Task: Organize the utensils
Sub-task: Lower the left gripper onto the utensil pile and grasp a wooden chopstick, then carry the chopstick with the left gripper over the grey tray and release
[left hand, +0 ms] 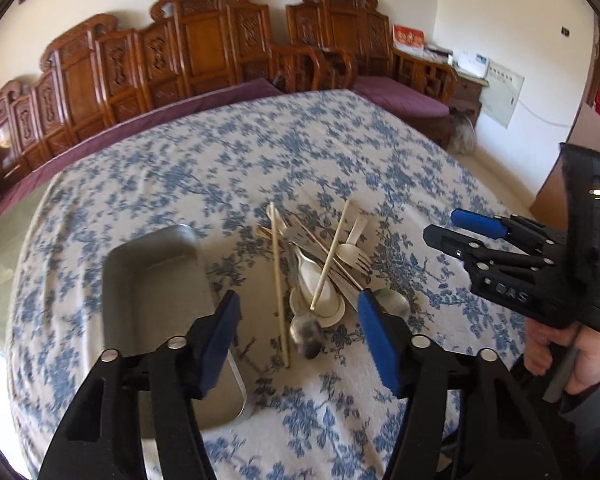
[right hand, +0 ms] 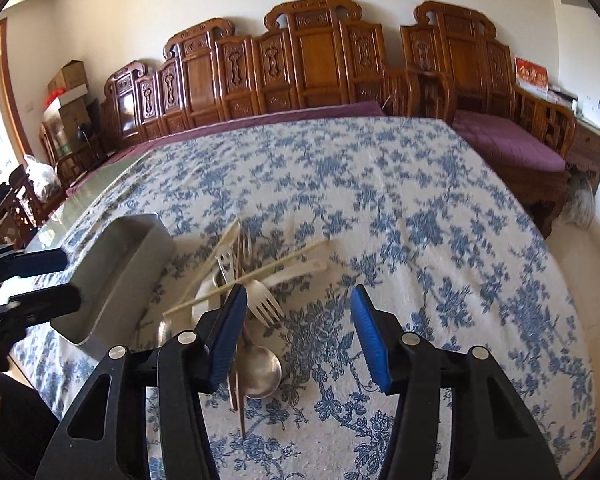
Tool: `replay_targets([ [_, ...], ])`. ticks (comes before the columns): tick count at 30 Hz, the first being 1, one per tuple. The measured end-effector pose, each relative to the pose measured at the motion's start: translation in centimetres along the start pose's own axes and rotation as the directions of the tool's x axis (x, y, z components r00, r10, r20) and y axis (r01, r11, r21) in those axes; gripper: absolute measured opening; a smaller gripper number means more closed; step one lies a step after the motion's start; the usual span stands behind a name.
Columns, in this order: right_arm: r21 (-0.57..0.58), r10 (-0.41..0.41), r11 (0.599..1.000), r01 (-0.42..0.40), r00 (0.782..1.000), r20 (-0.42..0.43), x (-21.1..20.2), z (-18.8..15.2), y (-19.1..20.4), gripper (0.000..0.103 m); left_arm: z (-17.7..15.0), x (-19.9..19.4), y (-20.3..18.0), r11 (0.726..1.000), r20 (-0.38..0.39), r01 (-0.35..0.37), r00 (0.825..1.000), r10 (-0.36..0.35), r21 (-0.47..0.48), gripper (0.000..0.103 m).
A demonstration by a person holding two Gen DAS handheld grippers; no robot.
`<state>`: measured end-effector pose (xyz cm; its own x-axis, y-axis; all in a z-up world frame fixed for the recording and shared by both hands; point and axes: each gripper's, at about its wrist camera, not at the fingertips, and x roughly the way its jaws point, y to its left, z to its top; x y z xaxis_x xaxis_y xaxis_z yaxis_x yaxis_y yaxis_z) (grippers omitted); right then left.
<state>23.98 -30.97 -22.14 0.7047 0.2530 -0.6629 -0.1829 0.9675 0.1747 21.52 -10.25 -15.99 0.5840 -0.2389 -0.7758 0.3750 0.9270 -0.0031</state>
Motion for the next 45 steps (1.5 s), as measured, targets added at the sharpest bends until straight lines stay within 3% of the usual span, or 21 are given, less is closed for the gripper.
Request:
replay_targets([
  [10, -0.011, 0.03, 0.999, -0.03, 0.999, -0.035, 1.1, -0.7, -0.1, 0.056, 0.6, 6.8, -0.2, 0.996, -0.106, 0.084, 0.99, -0.087, -0.037, 0.025],
  [15, -0.012, 0.04, 0.999, -0.04, 0.998, -0.04, 1.5, -0.6, 0.0, 0.056, 0.4, 8.2, 0.0, 0.995, -0.125, 0.092, 0.987, -0.098, -0.049, 0.019],
  [18, -0.01, 0.046, 0.999, -0.046, 0.998, -0.044, 1.7, -0.5, 0.0, 0.056, 0.2, 8.6, 0.0, 0.994, -0.13, 0.095, 0.986, -0.101, -0.048, 0.005],
  [24, -0.005, 0.061, 0.998, -0.061, 0.996, -0.066, 2.3, -0.8, 0.1, 0.056, -0.4, 6.2, 0.0, 0.992, -0.075, 0.107, 0.991, -0.111, -0.066, 0.004],
  [28, -0.004, 0.095, 0.995, -0.096, 0.991, -0.094, 3.0, -1.1, 0.5, 0.04, -1.3, 3.7, -0.3, 0.992, -0.026, 0.109, 0.994, -0.11, -0.061, 0.004],
  [37, -0.022, 0.158, 0.986, -0.166, 0.968, -0.193, 5.4, -2.5, 2.8, 0.019, -3.2, -0.4, 0.0, 0.995, 0.054, 0.068, 0.997, -0.064, -0.073, 0.004],
  [45, -0.004, 0.177, 0.983, -0.184, 0.954, -0.242, 6.5, -3.1, 3.3, 0.015, -3.5, -2.8, 1.4, 0.995, 0.085, 0.042, 0.996, -0.034, -0.092, 0.004],
])
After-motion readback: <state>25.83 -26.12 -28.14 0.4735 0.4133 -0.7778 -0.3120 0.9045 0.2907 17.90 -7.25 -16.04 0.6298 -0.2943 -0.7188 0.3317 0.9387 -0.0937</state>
